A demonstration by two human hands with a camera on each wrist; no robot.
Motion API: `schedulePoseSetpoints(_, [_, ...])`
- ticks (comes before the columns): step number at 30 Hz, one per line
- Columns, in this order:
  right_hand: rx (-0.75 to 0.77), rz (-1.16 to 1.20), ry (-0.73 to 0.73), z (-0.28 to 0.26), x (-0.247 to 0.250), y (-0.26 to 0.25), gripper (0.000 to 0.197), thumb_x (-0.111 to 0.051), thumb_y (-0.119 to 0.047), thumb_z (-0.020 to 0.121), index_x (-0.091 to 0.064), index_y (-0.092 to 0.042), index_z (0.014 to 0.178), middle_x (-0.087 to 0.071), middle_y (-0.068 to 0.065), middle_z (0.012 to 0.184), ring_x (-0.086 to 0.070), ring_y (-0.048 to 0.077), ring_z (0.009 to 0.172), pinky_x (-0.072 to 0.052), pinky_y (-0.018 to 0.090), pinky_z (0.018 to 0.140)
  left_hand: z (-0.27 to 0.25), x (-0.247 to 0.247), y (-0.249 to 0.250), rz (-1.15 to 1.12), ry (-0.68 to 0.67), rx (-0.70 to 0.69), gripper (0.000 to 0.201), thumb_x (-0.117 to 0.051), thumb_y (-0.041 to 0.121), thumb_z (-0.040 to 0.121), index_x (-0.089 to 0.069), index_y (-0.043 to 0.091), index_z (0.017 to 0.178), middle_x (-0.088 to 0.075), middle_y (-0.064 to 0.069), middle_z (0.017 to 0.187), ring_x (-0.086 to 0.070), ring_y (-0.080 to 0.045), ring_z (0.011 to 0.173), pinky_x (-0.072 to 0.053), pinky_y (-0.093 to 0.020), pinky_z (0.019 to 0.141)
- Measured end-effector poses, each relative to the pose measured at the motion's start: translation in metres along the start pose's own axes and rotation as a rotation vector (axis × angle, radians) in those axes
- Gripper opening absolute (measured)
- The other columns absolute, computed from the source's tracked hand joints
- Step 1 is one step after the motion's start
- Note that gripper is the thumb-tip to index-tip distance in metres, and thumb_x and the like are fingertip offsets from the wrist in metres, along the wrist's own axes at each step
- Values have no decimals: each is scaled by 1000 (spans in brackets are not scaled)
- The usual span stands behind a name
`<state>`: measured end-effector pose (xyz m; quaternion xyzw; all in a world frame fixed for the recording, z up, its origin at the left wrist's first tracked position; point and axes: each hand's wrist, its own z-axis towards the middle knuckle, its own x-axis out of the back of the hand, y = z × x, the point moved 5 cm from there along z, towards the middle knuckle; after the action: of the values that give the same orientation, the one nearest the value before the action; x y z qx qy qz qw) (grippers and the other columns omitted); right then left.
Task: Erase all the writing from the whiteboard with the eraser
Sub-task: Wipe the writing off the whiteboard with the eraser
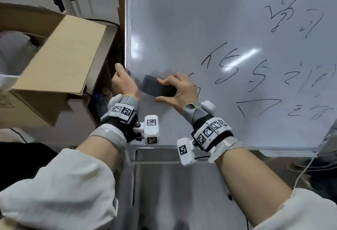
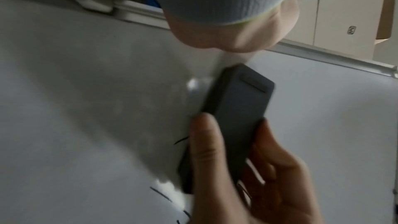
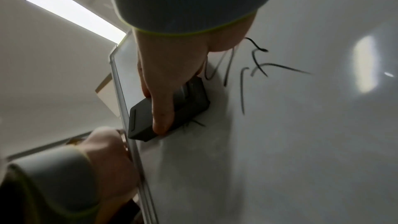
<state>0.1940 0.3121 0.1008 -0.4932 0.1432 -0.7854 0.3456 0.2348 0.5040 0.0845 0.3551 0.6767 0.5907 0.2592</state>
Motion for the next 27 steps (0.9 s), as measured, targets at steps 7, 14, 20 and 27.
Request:
schedulePoseSetpoints(7, [28, -14, 66, -1, 18, -5, 53, -91, -37, 62, -74, -22, 110, -65, 2, 100, -54, 21, 95, -47, 38, 85, -9, 9, -4, -80, 1, 31, 56, -37, 54, 94, -71, 11, 93, -72, -9, 101, -62, -32, 95, -46, -32, 85])
schedulePoseSetpoints(14, [0, -10, 217, 1, 32, -3, 53, -90, -38, 61, -73, -24, 109, -63, -1, 100, -55, 23, 96, -47, 35, 85, -23, 17, -25, -1, 20, 67, 55, -34, 55, 94, -72, 15, 104, -72, -6, 110, -61, -32, 101, -46, -33, 94])
schedulePoseSetpoints(20, [92, -137, -27, -35, 5, 5, 52, -92, -40, 59, -74, -24, 106, -64, -1, 98, -55, 22, 91, -49, 42, 76, -22, 15, -28, -18, 55, 63, 53, -36, 51, 94, -72, 13, 104, -72, -8, 111, -61, -34, 103, -45, -32, 93])
schedulePoseSetpoints(27, [76, -111, 192, 6, 51, 5, 55, -90, -38, 60, -73, -24, 110, -65, -1, 102, -55, 24, 97, -46, 37, 85, -31, 17, -40, 83, 110, 120, 49, -33, 41, 99, -70, 13, 111, -68, -14, 121, -57, -38, 109, -39, -30, 88])
